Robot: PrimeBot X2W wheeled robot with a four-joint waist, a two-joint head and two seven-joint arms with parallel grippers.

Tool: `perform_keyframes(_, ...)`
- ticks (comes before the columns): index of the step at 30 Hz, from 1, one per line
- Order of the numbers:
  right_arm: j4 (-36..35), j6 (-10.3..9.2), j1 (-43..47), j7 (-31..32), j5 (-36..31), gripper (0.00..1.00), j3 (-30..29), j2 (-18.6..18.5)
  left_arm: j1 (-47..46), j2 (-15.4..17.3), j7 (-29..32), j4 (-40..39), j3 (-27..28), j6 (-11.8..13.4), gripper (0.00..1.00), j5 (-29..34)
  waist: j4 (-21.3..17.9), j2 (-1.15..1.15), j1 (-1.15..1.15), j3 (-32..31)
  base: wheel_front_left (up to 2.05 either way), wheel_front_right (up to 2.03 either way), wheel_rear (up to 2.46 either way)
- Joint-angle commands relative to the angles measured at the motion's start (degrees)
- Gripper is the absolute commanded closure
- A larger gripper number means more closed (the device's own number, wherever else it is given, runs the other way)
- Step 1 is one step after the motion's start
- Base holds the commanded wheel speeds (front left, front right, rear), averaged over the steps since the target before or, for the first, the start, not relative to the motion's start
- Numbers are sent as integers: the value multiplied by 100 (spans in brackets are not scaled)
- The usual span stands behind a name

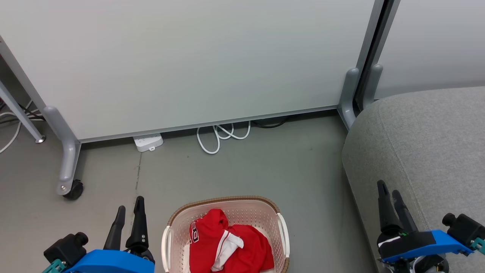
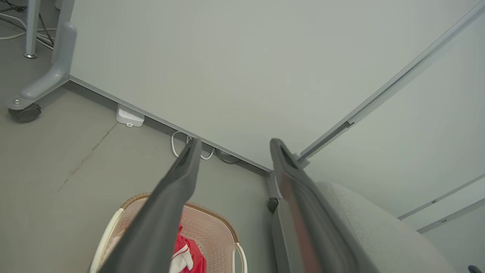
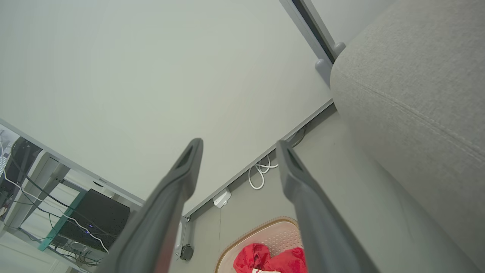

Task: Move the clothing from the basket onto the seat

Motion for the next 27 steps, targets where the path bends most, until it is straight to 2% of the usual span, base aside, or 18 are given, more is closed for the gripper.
perform_keyframes(1, -95, 0, -141, -30, -178, 0, 13, -25, -150, 41, -52, -55, -28, 31, 0, 152, 1, 0, 0, 3, 0, 0, 0)
perform_keyframes(27, -313, 0, -109, -117, -1985, 0, 113, -30, -193, 46, -453, -140, -217, 206, 0, 1548, 29, 0, 0, 75, 0, 0, 0)
